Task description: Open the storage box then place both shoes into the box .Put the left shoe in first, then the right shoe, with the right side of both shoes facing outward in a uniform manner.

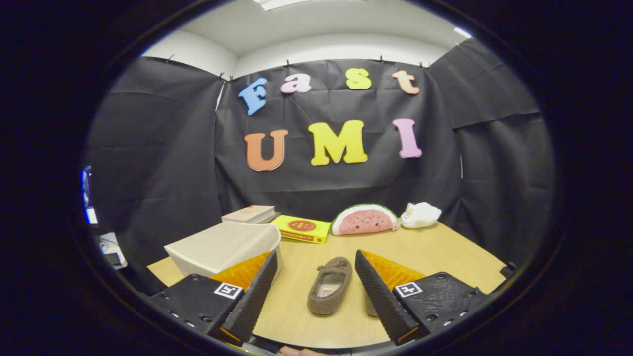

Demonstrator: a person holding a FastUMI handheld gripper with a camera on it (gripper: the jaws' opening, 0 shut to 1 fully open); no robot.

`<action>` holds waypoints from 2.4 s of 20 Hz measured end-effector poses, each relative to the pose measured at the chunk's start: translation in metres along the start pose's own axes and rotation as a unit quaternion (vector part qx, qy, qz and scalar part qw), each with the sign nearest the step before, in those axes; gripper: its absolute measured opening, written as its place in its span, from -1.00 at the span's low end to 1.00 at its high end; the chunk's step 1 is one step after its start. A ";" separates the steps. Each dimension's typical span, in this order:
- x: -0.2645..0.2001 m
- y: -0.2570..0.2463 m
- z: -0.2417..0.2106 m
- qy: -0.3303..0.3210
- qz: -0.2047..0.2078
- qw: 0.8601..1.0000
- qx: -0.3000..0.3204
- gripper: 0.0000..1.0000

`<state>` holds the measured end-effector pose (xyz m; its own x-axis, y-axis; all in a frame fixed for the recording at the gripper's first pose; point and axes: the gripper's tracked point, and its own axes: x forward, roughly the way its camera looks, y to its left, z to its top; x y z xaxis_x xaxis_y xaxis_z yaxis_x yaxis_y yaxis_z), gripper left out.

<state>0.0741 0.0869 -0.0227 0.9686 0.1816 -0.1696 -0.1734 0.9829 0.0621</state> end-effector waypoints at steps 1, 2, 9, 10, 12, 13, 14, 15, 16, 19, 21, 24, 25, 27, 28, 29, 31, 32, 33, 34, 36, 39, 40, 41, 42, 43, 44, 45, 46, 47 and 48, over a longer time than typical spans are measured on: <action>0.010 0.003 0.002 0.007 0.014 1.000 0.008 0.91; 0.018 0.006 0.003 0.014 0.029 0.999 0.019 0.92; 0.094 0.038 -0.009 0.105 0.143 0.978 0.107 0.92; 0.105 0.045 -0.015 0.126 0.162 0.972 0.118 0.92; 0.126 0.056 -0.021 0.152 0.194 0.958 0.149 0.92; 0.136 0.063 -0.023 0.161 0.212 0.948 0.172 0.92; 0.144 0.070 -0.027 0.172 0.229 0.938 0.198 0.91; 0.154 0.074 -0.031 0.186 0.238 0.927 0.223 0.91; 0.161 0.078 -0.033 0.197 0.248 0.916 0.248 0.92; 0.181 0.087 -0.045 0.237 0.268 0.884 0.302 0.90; 0.188 0.096 -0.047 0.254 0.289 0.863 0.328 0.90; 0.196 0.106 -0.054 0.283 0.309 0.829 0.370 0.90; 0.197 0.106 -0.058 0.292 0.311 0.822 0.377 0.88; 0.193 0.108 -0.052 0.297 0.332 0.805 0.392 0.75; 0.190 0.108 -0.052 0.302 0.335 0.799 0.398 0.63; 0.193 0.107 -0.052 0.306 0.335 0.797 0.399 0.51; 0.191 0.107 -0.052 0.315 0.335 0.793 0.399 0.27; 0.189 0.106 -0.052 0.317 0.332 0.794 0.399 0.16; 0.190 0.104 -0.050 0.318 0.328 0.793 0.404 0.04; 0.190 0.099 -0.047 0.320 0.323 0.795 0.402 -0.08; 0.193 0.095 -0.042 0.319 0.312 0.795 0.410 -0.32; 0.183 0.095 -0.023 0.304 0.324 0.792 0.419 -0.66; 0.187 0.093 -0.008 0.291 0.336 0.789 0.424 -0.78; 0.185 0.097 -0.003 0.287 0.342 0.794 0.412 -0.99; 0.181 0.097 0.003 0.283 0.346 0.799 0.401 -0.99; 0.181 0.098 0.008 0.282 0.344 0.803 0.397 -0.99; 0.180 0.101 0.012 0.280 0.344 0.805 0.394 -0.99; 0.178 0.103 0.015 0.279 0.345 0.810 0.385 -0.99; 0.177 0.101 0.014 0.279 0.342 0.813 0.380 -0.99; 0.177 0.100 0.013 0.278 0.341 0.813 0.381 -0.99; 0.175 0.100 0.012 0.281 0.340 0.814 0.379 -0.99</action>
<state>0.2281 0.2170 -0.0344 0.4229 0.8705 -0.2518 -0.2704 0.3865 0.8818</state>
